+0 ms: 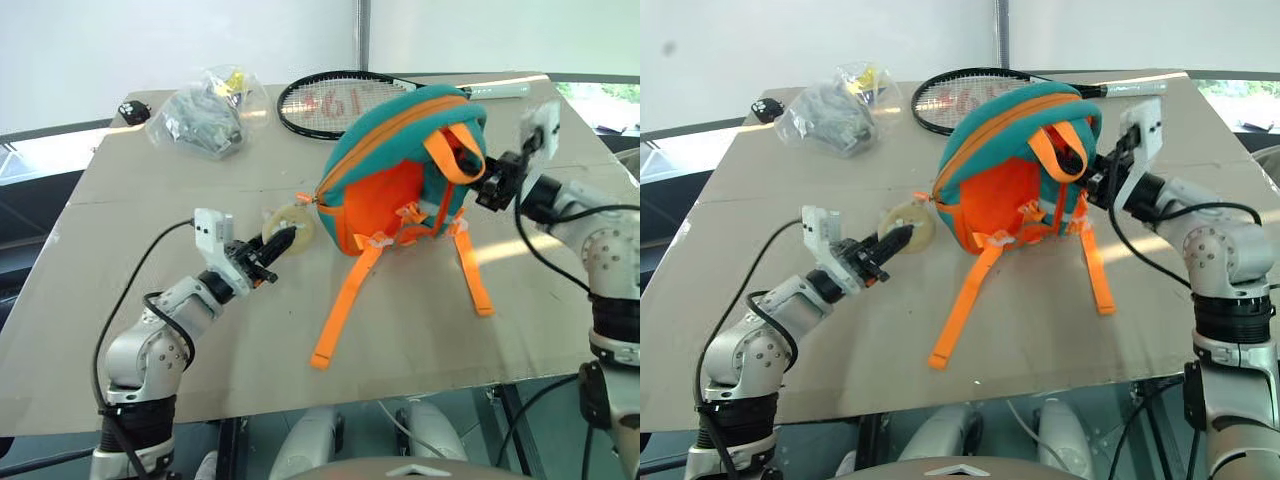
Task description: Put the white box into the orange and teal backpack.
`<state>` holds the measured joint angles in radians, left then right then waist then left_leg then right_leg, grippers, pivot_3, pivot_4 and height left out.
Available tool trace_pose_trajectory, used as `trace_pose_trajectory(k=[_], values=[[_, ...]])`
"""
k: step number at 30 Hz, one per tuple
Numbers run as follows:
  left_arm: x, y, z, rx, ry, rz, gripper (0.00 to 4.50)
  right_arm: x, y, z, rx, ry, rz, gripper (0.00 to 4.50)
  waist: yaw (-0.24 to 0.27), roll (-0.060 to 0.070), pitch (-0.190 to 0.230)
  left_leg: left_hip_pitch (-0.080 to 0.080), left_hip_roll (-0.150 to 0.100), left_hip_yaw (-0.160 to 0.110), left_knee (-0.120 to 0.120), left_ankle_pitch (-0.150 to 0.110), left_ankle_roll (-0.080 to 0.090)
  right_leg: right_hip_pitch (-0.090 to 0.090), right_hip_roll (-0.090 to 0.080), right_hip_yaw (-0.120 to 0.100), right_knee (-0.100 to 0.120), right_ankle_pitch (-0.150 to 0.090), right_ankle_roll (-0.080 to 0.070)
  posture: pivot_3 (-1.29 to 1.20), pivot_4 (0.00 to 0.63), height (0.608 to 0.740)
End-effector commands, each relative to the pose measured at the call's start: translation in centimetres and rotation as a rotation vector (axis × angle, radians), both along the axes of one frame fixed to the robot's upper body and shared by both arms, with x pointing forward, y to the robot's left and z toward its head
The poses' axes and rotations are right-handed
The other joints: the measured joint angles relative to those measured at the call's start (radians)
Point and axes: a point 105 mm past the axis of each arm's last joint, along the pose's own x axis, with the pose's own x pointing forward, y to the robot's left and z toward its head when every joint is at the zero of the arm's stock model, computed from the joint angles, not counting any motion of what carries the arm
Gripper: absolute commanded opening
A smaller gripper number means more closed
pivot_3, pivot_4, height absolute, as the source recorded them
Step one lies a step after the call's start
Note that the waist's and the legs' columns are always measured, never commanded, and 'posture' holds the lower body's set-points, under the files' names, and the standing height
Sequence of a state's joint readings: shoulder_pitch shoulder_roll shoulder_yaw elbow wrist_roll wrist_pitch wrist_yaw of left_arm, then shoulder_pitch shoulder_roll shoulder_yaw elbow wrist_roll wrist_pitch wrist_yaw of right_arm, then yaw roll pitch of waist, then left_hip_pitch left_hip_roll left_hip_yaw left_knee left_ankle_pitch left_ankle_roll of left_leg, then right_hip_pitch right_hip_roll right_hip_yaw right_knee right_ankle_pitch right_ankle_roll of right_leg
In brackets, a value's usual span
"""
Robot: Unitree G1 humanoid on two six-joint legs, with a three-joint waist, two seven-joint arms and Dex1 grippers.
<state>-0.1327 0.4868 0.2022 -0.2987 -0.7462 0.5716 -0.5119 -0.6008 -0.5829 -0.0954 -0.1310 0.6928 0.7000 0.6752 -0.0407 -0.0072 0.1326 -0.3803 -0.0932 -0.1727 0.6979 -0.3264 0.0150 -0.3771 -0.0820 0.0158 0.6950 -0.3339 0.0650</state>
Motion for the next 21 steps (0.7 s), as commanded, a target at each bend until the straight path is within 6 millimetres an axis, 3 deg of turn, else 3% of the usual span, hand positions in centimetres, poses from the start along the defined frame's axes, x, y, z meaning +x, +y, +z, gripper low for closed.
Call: trace_pose_trajectory(k=[1,3,5,14,21], values=[[-1.0,0.2,2.0,0.081,-0.121,-0.015,2.28,-1.2,-0.2,-0.9,-0.113,-0.07,0.023,2.75,0.0,0.0,0.0,0.0,0.0,0.0,0.0,0.0,0.0,0.0,0.0,0.0,0.0,0.0,0.0,0.0,0.15,0.74],[-1.9,0.9,2.2,0.121,-0.139,-0.015,3.42,-1.7,-1.4,-2.1,-0.171,-0.057,0.011,3.87,0.001,0.0,0.0,0.0,0.0,0.0,-0.001,0.0,0.0,-0.001,0.0,0.0,0.0,0.0,0.0,0.0,0.15,0.74],[-3.1,1.5,1.9,0.142,-0.119,-0.036,4.34,-2.3,-2.9,-2.8,-0.214,-0.046,-0.006,4.5,0.001,0.0,0.0,0.0,0.0,0.0,-0.003,0.0,0.0,-0.001,0.0,0.0,0.0,0.0,0.0,0.0,0.15,0.74],[-10.7,4.4,-2.2,0.293,0.047,-0.053,4.43,-6.6,-8.5,-6.3,-0.371,0.012,-0.018,4.5,0.007,0.001,0.001,0.003,0.001,0.0,-0.014,0.0,0.0,-0.001,0.0,0.001,-0.007,0.0,0.0,0.0,0.15,0.74],[-13.4,7.1,-3.7,0.334,0.115,0.048,4.43,-8.6,-12.8,-9.0,-0.436,0.089,-0.142,4.5,0.035,0.003,0.001,0.005,0.001,0.0,-0.014,0.0,0.0,0.003,0.0,0.001,-0.012,0.0,-0.001,0.0,0.15,0.74]])
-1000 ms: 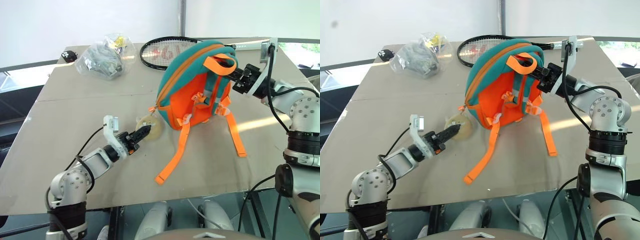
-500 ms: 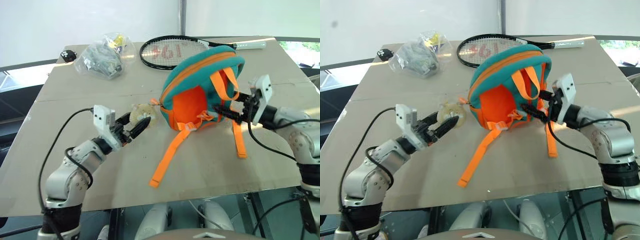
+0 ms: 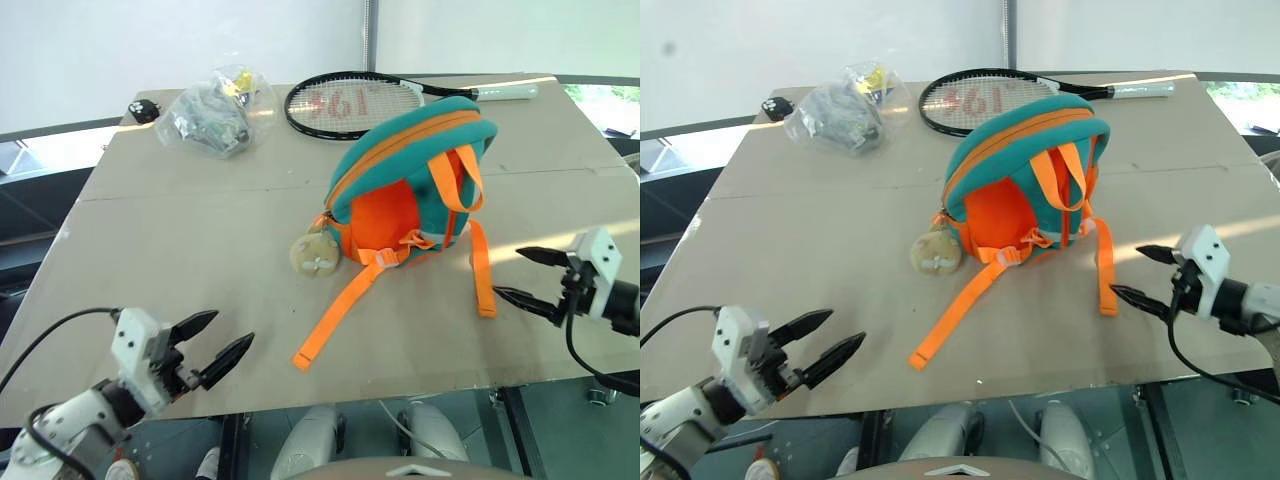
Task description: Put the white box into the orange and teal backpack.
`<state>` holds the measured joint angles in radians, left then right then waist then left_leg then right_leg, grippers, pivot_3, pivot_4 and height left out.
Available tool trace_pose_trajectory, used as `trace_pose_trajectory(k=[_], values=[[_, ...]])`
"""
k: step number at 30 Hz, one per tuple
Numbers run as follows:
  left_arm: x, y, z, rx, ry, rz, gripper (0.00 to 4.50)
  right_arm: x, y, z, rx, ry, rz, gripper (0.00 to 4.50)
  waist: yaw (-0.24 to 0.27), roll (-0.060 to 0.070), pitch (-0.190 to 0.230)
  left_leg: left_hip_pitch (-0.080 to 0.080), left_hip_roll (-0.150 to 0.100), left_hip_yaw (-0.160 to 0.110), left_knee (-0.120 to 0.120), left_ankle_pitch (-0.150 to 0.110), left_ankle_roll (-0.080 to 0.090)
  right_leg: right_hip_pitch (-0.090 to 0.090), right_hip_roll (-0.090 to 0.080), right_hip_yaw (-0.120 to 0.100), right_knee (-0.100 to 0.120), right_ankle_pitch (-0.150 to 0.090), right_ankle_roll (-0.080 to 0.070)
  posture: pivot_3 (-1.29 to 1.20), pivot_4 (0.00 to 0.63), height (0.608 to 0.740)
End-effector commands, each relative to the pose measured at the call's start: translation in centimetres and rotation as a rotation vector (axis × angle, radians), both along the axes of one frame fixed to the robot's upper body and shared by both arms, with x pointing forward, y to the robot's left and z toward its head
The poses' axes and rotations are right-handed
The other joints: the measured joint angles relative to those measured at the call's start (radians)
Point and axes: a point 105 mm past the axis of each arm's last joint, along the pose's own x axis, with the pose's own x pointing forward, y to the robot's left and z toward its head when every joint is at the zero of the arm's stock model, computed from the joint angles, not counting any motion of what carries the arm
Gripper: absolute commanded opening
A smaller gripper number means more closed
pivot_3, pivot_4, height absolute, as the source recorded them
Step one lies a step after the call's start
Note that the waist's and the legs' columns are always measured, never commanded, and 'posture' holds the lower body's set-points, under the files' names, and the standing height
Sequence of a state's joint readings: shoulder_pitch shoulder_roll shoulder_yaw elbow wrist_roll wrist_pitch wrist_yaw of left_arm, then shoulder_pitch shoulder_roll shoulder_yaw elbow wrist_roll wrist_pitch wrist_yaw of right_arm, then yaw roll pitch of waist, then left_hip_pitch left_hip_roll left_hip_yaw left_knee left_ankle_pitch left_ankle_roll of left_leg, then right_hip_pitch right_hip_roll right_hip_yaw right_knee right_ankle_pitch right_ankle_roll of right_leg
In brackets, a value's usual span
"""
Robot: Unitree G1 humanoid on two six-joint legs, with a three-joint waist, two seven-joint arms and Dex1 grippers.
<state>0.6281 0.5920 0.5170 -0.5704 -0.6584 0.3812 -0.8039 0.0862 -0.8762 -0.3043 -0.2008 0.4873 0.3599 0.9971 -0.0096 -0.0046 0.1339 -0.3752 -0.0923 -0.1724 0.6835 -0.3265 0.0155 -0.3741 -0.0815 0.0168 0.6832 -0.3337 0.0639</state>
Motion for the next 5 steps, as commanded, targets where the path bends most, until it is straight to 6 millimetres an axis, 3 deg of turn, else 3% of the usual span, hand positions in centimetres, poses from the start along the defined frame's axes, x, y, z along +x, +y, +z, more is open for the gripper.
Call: trace_pose_trajectory(k=[1,5], values=[[-0.2,0.6,0.7,0.04,-0.042,0.001,4.43,-0.2,-1.8,1.1,-0.017,-0.063,-0.049,4.5,0.009,0.001,0.0,0.0,0.0,0.0,0.0,0.0,0.0,0.001,0.0,0.0,-0.001,0.0,0.0,0.0,0.15,0.74],[0.3,1.4,1.1,0.026,-0.049,0.01,4.43,-0.9,-3.1,0.3,-0.016,-0.033,-0.074,4.5,0.015,0.001,0.0,0.002,0.0,0.0,-0.001,0.0,0.0,0.004,0.0,-0.001,-0.003,0.0,-0.001,0.0,0.15,0.74]])
